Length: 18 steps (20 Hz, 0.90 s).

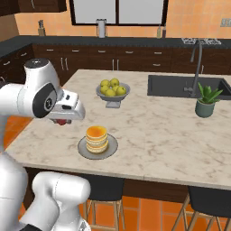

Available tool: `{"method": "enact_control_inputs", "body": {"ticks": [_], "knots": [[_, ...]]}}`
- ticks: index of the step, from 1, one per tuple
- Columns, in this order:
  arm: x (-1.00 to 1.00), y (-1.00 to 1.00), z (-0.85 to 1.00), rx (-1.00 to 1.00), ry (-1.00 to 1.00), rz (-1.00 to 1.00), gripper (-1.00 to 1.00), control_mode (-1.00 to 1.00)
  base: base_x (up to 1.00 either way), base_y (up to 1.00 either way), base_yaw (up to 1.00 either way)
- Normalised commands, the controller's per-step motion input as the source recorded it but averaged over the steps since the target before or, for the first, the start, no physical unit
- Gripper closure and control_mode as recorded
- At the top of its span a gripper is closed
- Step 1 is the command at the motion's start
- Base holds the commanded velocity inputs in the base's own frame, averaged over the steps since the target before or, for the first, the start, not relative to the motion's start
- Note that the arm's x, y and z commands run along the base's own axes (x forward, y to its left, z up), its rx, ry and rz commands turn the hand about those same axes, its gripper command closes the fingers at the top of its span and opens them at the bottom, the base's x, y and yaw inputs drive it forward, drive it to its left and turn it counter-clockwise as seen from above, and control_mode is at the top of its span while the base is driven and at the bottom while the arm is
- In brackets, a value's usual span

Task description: Take the strawberry from the fridge and place it on top of the pancake, located on the dining counter.

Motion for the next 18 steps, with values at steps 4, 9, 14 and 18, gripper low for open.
{"method": "enact_control_inputs", "body": {"ticks": [4, 9, 14, 18], "knots": [[1.0, -0.12, -0.44, 0.0, 0.16, 0.0, 1.0, -1.0, 0.0, 0.0, 0.0], [0.96, -0.27, -0.53, 0.0, 0.13, 0.0, 1.0, -1.0, 0.0, 0.0, 0.0], [0.81, 0.0, -0.21, 0.0, 0.15, 0.0, 1.0, -1.0, 0.0, 0.0, 0.0], [0.71, 0.0, -0.29, 0.0, 0.12, 0.0, 1.0, -1.0, 0.0, 0.0, 0.0]]}}
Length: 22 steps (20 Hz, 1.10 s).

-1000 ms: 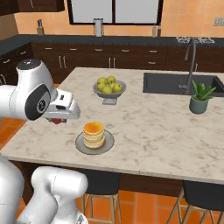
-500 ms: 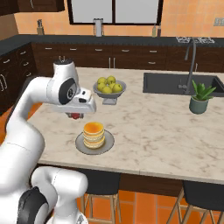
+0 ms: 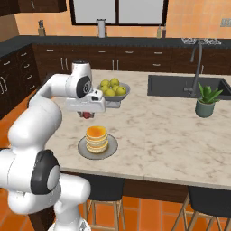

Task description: Take the strawberry from the fridge and place it on top of the pancake, located on the dining counter.

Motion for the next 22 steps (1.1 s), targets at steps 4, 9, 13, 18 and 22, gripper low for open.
{"method": "enact_control_inputs", "body": {"ticks": [4, 9, 13, 18, 22], "knots": [[0.58, -0.01, -0.38, 0.0, 0.02, 0.0, 1.0, -1.0, 0.0, 0.0, 0.0], [0.54, 0.0, -0.39, 0.0, 0.0, 0.0, 1.0, -1.0, 0.0, 0.0, 0.0], [0.14, -0.16, -0.46, 0.02, 0.0, 0.0, 1.0, -1.0, 0.0, 0.0, 0.0], [-0.06, -0.21, -0.25, 0.03, -0.03, 0.01, 1.0, -1.0, 0.0, 0.0, 0.0], [-0.09, -0.03, -0.25, 0.0, -0.08, 0.04, 1.0, -1.0, 0.0, 0.0, 0.0]]}}
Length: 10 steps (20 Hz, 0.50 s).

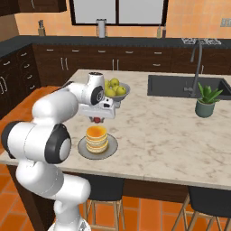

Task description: Take the strawberry from the fridge and place it on top of the pancake, located on the dining counter.

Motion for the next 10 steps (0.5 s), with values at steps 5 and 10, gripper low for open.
{"method": "enact_control_inputs", "body": {"ticks": [5, 10], "knots": [[0.0, 0.0, -0.26, 0.0, 0.0, 0.04, 1.0, -1.0, 0.0, 0.0, 0.0], [-0.02, 0.05, -0.22, 0.0, 0.09, 0.01, 1.0, -1.0, 0.0, 0.0, 0.0]]}}
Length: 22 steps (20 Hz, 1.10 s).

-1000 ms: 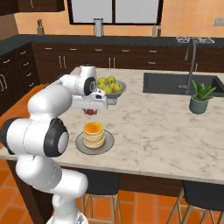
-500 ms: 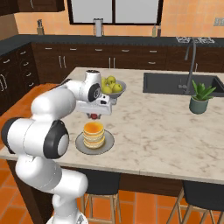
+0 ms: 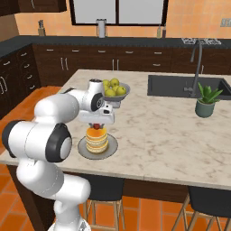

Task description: Take the strawberry from the fridge and place it on top of the pancake, located on the dining counter.

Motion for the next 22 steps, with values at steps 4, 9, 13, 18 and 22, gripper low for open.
{"method": "enact_control_inputs", "body": {"ticks": [4, 9, 13, 18, 22], "knots": [[0.0, 0.11, -0.07, 0.0, 0.0, 0.0, 1.0, -1.0, 0.0, 0.0, 0.0], [-0.12, 0.03, -0.07, 0.0, -0.07, 0.0, 1.0, -1.0, 0.0, 0.0, 0.0], [-0.09, 0.0, -0.15, 0.0, -0.02, 0.0, 1.0, -1.0, 0.0, 0.0, 0.0], [0.04, 0.0, -0.18, -0.02, 0.0, 0.0, 1.0, -1.0, 0.0, 0.0, 0.0], [0.15, 0.0, -0.01, -0.02, 0.0, 0.0, 1.0, -1.0, 0.0, 0.0, 0.0]]}}
